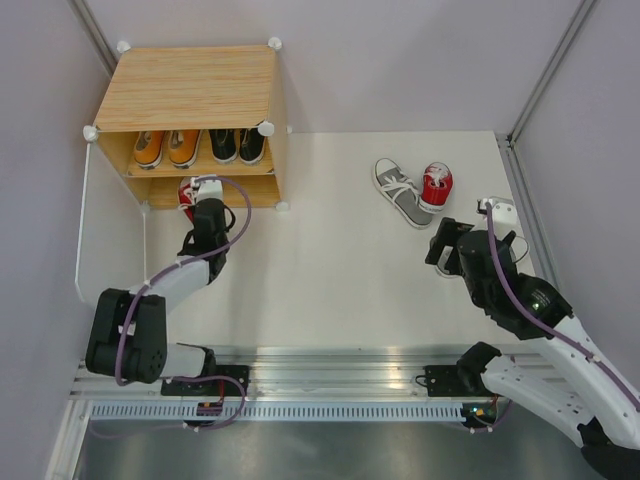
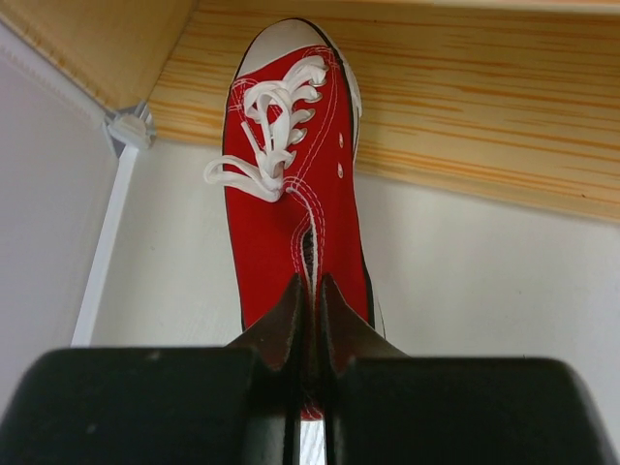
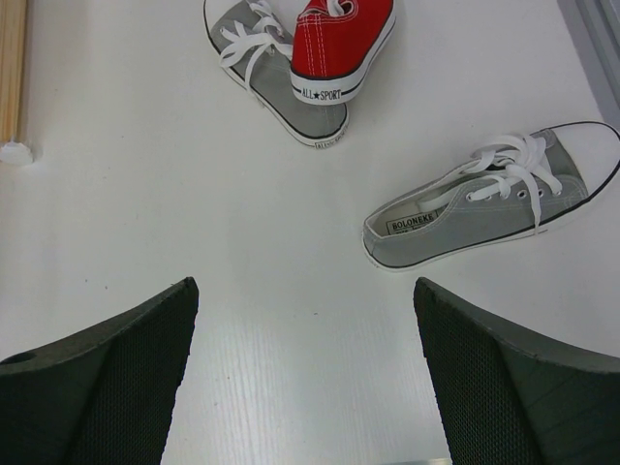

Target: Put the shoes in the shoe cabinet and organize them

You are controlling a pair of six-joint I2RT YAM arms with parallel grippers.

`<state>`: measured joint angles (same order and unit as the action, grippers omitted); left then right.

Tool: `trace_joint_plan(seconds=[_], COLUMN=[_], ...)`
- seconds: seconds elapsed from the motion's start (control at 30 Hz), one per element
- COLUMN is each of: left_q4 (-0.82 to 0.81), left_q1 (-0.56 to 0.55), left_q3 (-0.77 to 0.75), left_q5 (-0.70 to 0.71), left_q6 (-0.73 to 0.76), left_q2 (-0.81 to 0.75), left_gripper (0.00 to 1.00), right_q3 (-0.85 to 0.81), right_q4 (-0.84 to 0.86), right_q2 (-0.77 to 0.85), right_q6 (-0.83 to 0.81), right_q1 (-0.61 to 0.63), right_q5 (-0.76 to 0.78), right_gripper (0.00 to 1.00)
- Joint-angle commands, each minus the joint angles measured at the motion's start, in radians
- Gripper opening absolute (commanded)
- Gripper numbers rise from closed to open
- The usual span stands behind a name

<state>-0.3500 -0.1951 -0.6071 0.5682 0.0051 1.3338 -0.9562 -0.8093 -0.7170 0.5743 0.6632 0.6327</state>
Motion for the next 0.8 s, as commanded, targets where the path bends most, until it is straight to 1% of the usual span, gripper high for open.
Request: trace_joint_plan(seconds=[0.0, 0.27, 0.4, 0.47, 0.63, 0.77], left_q4=[-0.193, -0.247, -0.28, -0.288, -0.305, -0.308], left_q1=[0.071, 0.152, 0.194, 0.243, 0.275, 0.293], left_q3=[-0.103, -0.2, -0.221, -0.246, -0.304, -0.359], left_q5=[-0.111, -0.186, -0.24, -0.26, -0.287, -0.303], left_q6=[0.088, 0.127, 0.136, 0.142, 0.151, 0.164], left_q2=[0.04, 0.234, 0.284, 0.318, 0.381, 0.423], left_gripper=[0.02, 0.02, 0.02, 0.02, 0.02, 0.08], right_q3=[-0.042, -0.055, -0.064, -0.068, -0.079, -0.099], right_q4=[-0.007, -0.008, -0.016, -0.01, 0.013, 0.021], right_q2=[-0.021, -0.058, -0.082, -0.099, -0.143, -0.182], right_q6=[-0.022, -0.036, -0.047, -0.06, -0.082, -0.083], right_q1=[-0.004, -0.004, -0.004, -0.004, -0.004, -0.004], right_q5=[0.035, 0.05, 0.064, 0.073, 0.073, 0.067], right_gripper=[0.96, 0.96, 0.96, 0.96, 0.96, 0.96])
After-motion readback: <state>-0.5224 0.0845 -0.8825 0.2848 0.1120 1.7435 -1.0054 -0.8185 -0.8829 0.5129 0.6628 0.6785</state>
